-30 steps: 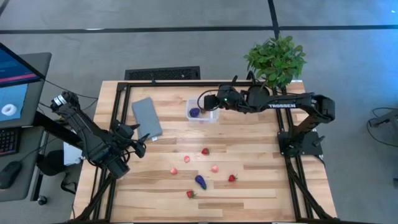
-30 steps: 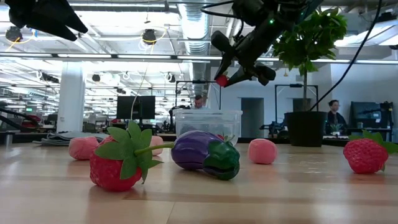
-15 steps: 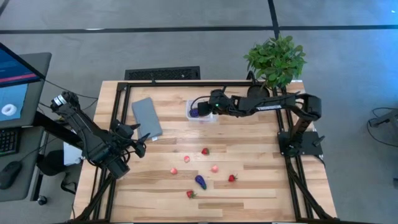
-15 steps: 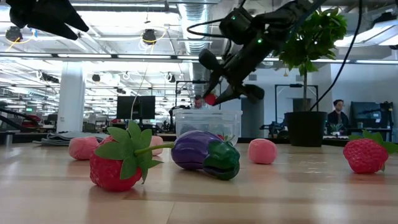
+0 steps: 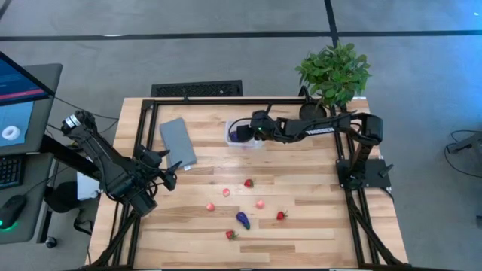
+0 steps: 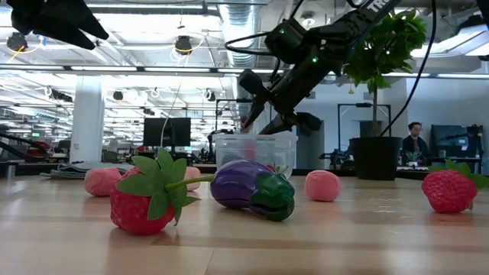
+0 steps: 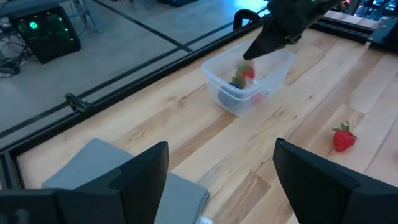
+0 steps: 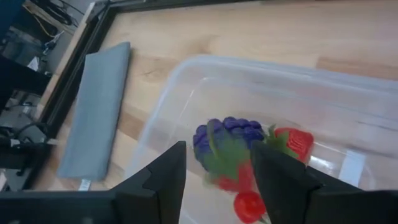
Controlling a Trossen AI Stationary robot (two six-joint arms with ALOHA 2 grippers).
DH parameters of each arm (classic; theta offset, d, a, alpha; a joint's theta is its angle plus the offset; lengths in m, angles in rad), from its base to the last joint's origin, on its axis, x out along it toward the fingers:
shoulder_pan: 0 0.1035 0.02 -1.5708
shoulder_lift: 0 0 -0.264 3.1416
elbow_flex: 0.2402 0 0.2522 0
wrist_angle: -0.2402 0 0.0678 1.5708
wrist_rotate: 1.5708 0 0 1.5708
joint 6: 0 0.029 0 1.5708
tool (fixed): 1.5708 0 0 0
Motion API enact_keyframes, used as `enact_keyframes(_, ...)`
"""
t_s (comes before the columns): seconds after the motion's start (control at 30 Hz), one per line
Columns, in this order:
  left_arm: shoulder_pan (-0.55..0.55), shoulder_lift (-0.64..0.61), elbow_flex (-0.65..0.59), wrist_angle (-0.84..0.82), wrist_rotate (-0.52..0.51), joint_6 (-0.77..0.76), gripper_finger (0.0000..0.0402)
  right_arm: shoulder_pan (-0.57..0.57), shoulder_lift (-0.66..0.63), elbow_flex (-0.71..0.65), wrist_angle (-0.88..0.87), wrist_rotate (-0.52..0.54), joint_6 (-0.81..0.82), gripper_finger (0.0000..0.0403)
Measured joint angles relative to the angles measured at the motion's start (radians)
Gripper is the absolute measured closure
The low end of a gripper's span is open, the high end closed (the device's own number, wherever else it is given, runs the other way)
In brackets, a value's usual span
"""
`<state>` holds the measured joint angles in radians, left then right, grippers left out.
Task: Pick and placing Produce into tupperware
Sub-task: Put the strawberry into the transparent bin
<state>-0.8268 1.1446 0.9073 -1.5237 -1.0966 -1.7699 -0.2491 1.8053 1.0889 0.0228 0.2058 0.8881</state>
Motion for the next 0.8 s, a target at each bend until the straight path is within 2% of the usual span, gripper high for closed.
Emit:
enact_keyframes(0.27,0.000,0.000,0.000,0.000,0.000,0.000,0.0122,0.004,0.000,0.000,0.031,0.000,-0.007,0.0173)
enact_keyframes(0.47,0.000,0.000,0.000,0.001,0.001,-0.006,0.0122,0.032,-0.042,0.001,0.017,0.002,-0.076,0.0163)
enact_keyframes(0.6,0.000,0.000,0.000,0.001,0.001,-0.006,0.0122,0.063,-0.116,0.001,-0.063,0.040,-0.130,0.0163)
enact_keyframes(0.8,0.000,0.000,0.000,0.000,-0.005,-0.004,0.0122,0.156,-0.245,0.000,-0.279,0.096,-0.191,0.0163)
